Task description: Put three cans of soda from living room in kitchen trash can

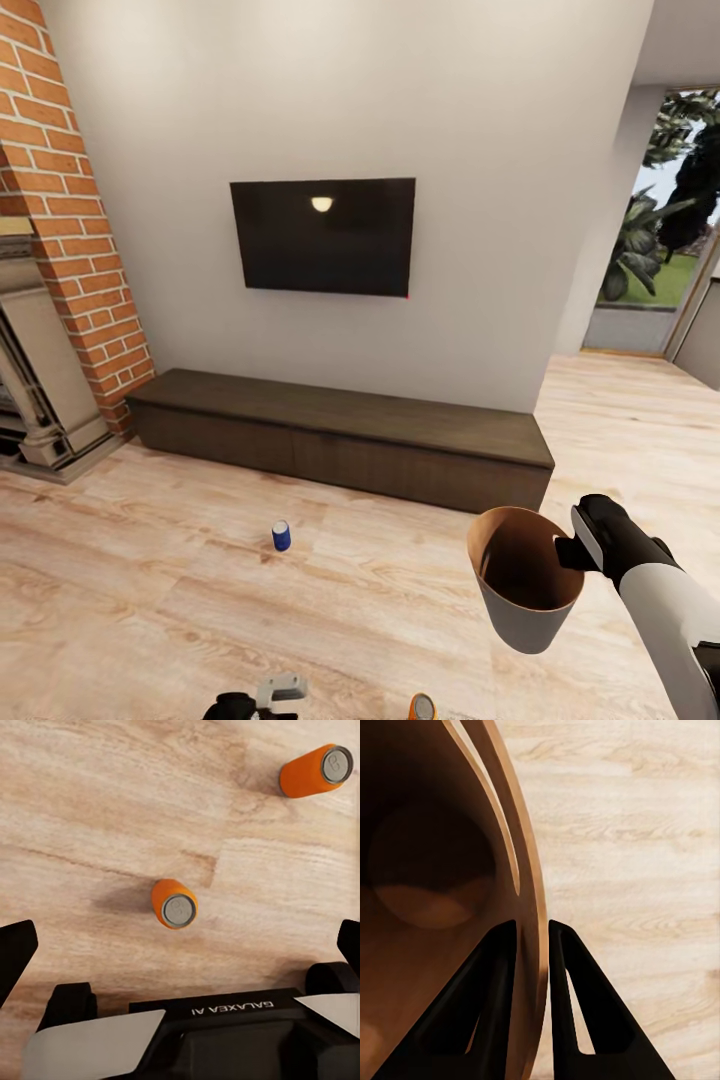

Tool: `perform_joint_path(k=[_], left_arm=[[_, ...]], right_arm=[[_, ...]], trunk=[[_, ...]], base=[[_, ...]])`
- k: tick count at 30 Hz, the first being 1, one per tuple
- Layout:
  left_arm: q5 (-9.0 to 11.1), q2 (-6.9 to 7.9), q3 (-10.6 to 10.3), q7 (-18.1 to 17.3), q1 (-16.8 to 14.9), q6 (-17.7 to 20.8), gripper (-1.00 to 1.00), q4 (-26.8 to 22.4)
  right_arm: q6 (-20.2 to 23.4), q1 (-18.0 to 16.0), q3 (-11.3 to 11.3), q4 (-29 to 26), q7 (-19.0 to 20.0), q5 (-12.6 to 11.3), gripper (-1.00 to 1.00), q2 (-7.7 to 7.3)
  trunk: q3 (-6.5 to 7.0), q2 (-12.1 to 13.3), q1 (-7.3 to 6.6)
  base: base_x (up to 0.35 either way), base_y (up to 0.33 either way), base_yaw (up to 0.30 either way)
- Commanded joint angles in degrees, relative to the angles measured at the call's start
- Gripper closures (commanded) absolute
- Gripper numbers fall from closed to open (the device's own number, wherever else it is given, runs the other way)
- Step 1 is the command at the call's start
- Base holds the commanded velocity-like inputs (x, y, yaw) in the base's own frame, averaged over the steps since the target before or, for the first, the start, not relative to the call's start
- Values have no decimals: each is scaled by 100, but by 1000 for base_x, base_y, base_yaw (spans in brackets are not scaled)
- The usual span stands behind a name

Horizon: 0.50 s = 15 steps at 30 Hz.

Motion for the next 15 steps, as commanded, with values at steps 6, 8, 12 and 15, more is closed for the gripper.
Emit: perform_joint_path(k=[6, 8, 12, 15], left_arm=[[17, 7, 0, -12, -28, 37, -100, 3], [18, 7, 2, -20, -30, 40, -100, 1], [20, 8, 1, -30, -32, 45, -100, -2], [21, 8, 1, -36, -33, 46, -100, -3]], right_arm=[[-3, -3, -6, -3, 18, -29, 100, 0], [-3, -3, -6, -5, 20, -27, 100, 0], [-3, -3, -6, -9, 23, -25, 100, 0], [-3, -3, -6, -11, 24, -24, 100, 0]], trunk=[[-55, -1, 0], [-74, -1, 0], [-111, -1, 0], [-139, -1, 0]], base=[[0, 0, 0], [0, 0, 0], [0, 0, 0], [0, 0, 0]])
